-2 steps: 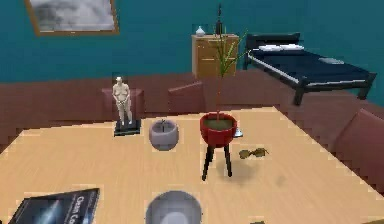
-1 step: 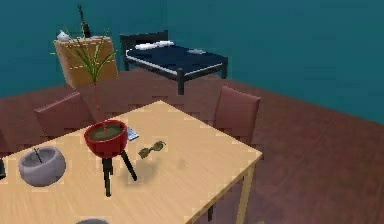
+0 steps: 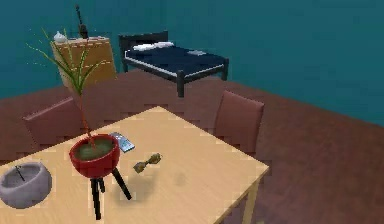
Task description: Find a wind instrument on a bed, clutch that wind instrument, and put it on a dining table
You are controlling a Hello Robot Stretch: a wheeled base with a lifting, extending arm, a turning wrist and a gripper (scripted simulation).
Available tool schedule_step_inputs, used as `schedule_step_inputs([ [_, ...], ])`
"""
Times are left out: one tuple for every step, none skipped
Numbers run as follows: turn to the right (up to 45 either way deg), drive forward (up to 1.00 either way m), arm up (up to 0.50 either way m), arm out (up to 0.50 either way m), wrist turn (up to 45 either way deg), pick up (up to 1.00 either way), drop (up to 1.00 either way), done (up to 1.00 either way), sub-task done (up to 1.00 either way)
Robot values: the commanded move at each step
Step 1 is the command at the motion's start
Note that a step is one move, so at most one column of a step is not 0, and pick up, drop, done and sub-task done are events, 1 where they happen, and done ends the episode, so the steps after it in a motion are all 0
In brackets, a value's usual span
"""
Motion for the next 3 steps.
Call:
schedule_step_inputs([
  [-45.0,0.00,0.00,0.00,0.0,0.00,0.00,0.00,0.00],
  [-45.0,0.00,0.00,0.00,0.0,0.00,0.00,0.00,0.00],
  [-45.0,0.00,0.00,0.00,0.0,0.00,0.00,0.00,0.00],
])
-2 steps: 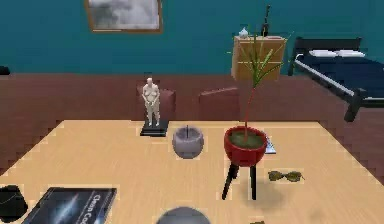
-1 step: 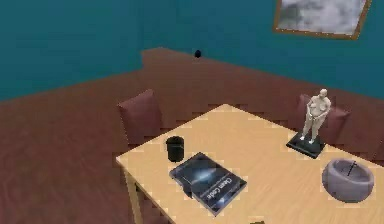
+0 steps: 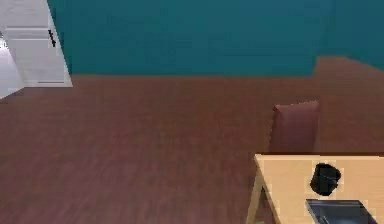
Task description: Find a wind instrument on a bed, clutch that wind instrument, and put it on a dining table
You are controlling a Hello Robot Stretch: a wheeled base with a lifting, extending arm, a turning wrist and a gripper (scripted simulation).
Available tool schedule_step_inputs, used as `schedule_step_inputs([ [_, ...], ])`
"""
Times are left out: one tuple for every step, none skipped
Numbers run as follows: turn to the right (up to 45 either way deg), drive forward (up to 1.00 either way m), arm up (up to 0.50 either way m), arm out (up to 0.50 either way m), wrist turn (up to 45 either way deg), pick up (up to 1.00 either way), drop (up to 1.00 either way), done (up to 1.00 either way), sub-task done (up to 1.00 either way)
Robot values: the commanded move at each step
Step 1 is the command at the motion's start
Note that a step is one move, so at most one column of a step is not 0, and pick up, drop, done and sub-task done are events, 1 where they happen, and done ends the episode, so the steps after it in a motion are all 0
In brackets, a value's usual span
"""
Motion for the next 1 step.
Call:
schedule_step_inputs([
  [-27.0,0.00,0.00,0.00,0.0,0.00,0.00,0.00,0.00],
])
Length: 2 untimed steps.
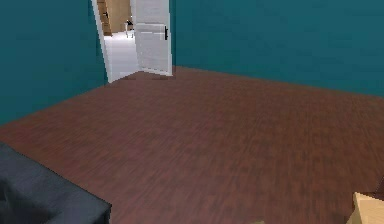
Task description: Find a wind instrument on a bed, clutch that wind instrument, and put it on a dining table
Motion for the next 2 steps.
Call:
schedule_step_inputs([
  [0.0,0.00,0.00,0.34,0.0,0.00,0.00,0.00,0.00],
  [0.0,0.00,0.00,0.00,45.0,0.00,0.00,0.00,0.00],
])
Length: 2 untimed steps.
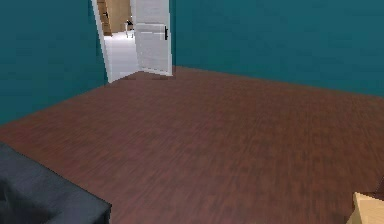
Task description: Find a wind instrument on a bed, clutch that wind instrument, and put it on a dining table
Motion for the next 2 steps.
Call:
schedule_step_inputs([
  [0.0,0.00,0.00,0.00,45.0,0.00,0.00,0.00,0.00],
  [0.0,0.00,0.00,0.00,45.0,0.00,0.00,0.00,0.00],
])
